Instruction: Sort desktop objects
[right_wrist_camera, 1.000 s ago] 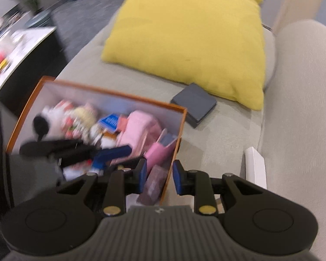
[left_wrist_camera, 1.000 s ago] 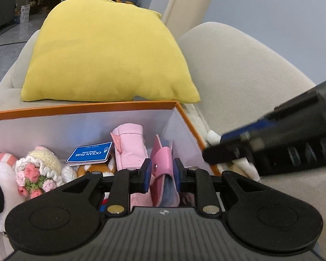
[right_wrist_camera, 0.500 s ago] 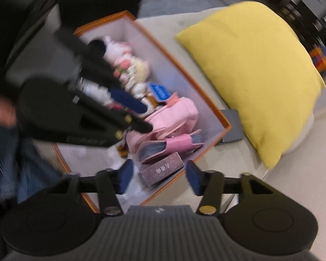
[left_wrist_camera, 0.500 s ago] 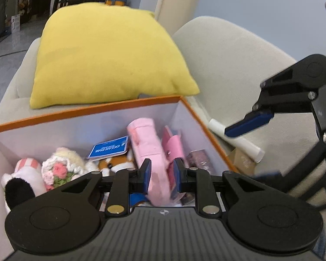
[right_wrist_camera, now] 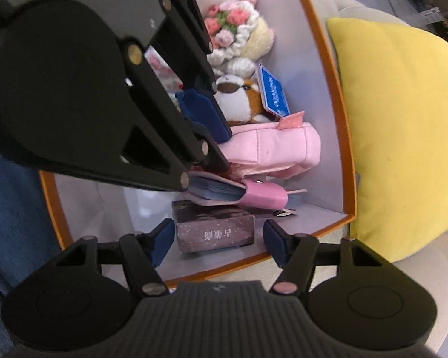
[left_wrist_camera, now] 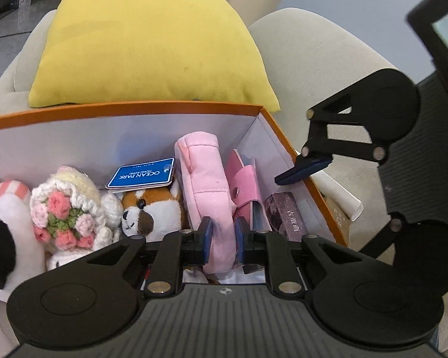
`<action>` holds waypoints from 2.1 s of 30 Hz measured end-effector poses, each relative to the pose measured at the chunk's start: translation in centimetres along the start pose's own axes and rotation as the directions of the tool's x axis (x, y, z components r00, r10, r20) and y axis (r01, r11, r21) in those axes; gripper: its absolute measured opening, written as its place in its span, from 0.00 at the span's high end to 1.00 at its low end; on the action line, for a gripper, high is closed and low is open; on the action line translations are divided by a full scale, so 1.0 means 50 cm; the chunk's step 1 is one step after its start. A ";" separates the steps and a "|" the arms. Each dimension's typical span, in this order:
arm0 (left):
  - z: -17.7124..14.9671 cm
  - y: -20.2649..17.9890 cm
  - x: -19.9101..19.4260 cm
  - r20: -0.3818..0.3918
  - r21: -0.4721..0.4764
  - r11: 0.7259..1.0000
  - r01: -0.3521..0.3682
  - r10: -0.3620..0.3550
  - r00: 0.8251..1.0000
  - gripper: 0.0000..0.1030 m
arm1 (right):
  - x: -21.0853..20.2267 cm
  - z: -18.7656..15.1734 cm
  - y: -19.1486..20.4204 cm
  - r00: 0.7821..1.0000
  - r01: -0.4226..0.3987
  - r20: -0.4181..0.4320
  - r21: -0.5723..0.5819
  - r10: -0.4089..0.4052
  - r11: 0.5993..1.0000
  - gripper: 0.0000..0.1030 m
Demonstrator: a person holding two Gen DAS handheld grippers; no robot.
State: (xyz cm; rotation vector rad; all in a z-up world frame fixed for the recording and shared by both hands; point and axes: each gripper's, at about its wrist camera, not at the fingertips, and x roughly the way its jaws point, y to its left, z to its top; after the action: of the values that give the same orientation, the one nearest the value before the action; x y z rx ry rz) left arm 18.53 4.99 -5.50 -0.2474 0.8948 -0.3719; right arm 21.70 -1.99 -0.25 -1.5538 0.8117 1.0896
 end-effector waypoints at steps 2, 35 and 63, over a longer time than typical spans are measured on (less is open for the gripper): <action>-0.002 0.002 -0.003 0.007 -0.004 1.000 0.009 -0.009 1.000 0.83 | 0.009 0.002 0.002 1.000 -0.013 -0.013 -0.034 0.012 0.999 0.41; -0.018 0.033 -0.007 0.035 -0.048 0.998 0.045 -0.043 0.998 0.83 | 0.036 -0.048 0.081 0.954 0.298 0.115 -0.254 -0.277 0.920 0.57; 0.031 0.021 0.012 -0.015 -0.063 0.997 0.042 -0.043 0.999 0.82 | 0.087 -0.047 0.135 0.860 0.510 0.240 -0.366 -0.450 0.779 0.49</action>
State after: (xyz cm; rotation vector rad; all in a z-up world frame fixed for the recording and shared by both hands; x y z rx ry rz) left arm 20.33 5.76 -5.36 -0.3224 0.9192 -0.3858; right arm 17.74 -5.82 -6.57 -1.8795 0.0491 1.0038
